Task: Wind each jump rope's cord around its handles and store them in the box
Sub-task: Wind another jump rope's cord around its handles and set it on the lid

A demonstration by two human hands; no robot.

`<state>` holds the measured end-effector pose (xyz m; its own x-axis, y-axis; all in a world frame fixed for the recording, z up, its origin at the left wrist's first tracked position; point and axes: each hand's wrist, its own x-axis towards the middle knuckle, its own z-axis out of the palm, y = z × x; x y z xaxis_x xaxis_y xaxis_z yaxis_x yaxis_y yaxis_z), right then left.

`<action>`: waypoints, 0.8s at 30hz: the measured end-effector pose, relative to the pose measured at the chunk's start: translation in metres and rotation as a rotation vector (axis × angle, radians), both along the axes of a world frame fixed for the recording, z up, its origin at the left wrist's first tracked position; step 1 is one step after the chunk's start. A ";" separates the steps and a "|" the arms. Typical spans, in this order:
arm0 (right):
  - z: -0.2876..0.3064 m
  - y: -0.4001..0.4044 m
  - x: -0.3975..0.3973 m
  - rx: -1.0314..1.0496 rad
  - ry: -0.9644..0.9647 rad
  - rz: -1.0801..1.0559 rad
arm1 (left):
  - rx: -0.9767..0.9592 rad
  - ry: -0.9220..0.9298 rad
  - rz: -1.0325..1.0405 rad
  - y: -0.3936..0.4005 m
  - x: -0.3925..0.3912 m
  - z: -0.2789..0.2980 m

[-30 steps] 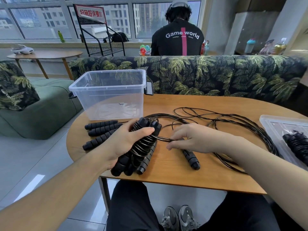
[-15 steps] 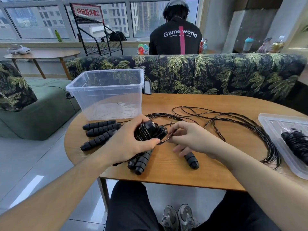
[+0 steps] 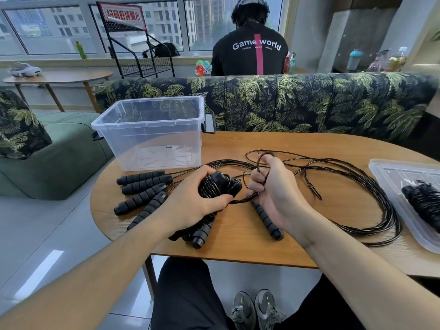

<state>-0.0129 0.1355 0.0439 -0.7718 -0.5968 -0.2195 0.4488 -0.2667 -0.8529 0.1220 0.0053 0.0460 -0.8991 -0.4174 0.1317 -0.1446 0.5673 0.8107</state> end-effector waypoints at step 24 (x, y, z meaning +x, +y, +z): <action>-0.011 0.036 0.014 0.448 1.419 0.018 | 0.417 0.118 0.105 0.025 -0.014 0.000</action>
<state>0.0007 0.1712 0.0332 -0.4874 -0.6963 0.5269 -0.8057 0.1261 -0.5787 0.1081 0.0306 0.0464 -0.8379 -0.5449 0.0322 -0.0767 0.1758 0.9814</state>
